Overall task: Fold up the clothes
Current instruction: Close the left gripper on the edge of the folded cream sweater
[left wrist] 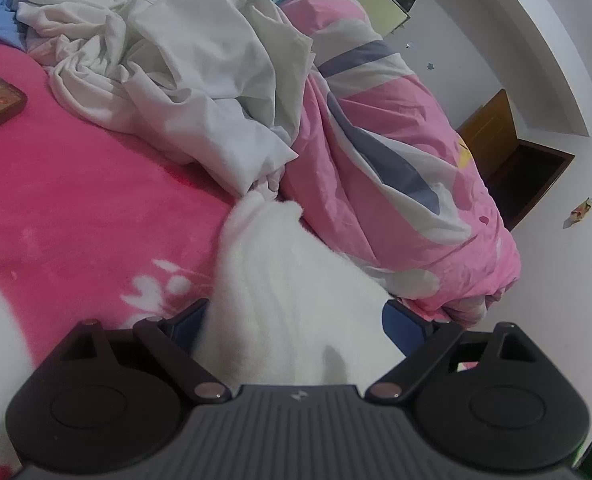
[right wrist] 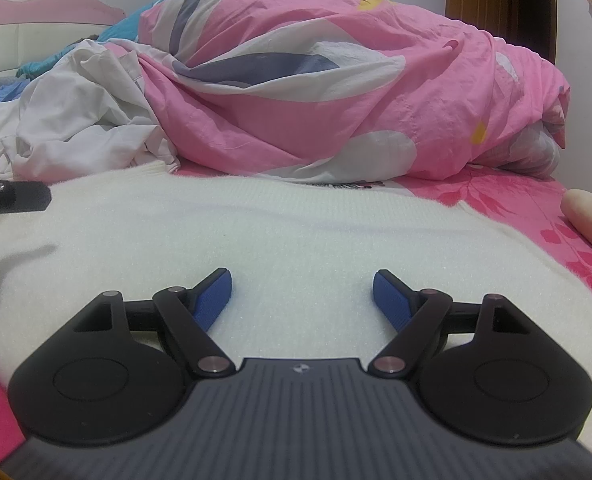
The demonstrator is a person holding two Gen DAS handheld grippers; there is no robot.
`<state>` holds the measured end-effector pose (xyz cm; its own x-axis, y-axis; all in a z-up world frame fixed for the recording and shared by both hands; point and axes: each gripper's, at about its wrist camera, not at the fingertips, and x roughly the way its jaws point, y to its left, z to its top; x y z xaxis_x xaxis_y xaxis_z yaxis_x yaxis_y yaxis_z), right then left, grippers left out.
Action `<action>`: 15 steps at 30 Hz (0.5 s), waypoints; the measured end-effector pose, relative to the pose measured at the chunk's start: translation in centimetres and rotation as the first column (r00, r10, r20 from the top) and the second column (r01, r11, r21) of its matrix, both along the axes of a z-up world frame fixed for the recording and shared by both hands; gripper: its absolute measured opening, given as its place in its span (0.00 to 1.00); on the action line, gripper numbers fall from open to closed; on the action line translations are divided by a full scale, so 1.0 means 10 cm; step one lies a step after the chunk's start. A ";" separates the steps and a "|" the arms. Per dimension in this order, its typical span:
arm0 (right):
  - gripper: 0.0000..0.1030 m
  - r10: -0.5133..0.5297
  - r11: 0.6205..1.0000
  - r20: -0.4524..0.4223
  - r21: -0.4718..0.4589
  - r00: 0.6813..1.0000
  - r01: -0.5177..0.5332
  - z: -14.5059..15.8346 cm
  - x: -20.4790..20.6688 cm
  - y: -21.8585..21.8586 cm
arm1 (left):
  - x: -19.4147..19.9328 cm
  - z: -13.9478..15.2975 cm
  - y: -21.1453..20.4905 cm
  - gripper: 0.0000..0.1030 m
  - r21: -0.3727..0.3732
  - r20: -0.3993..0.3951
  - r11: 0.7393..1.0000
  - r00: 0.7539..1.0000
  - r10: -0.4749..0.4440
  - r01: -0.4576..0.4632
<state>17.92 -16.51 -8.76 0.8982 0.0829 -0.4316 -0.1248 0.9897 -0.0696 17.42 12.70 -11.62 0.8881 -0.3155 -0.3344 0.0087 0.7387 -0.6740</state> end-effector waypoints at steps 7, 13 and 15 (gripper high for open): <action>0.76 -0.002 1.000 0.002 -0.001 1.000 0.002 -0.01 0.00 0.00 | 0.09 -0.01 -0.05 0.80 0.018 -0.004 1.000 1.000 0.013 -0.013; 0.77 -0.003 1.000 0.006 0.000 1.000 0.003 -0.01 0.00 0.00 | 0.09 -0.04 -0.01 0.48 0.018 -0.046 0.997 0.996 0.071 -0.070; 0.77 -0.003 1.000 0.006 0.000 1.000 0.003 -0.01 0.00 0.00 | 0.09 -0.04 0.00 0.44 0.019 -0.059 0.996 0.995 0.084 -0.083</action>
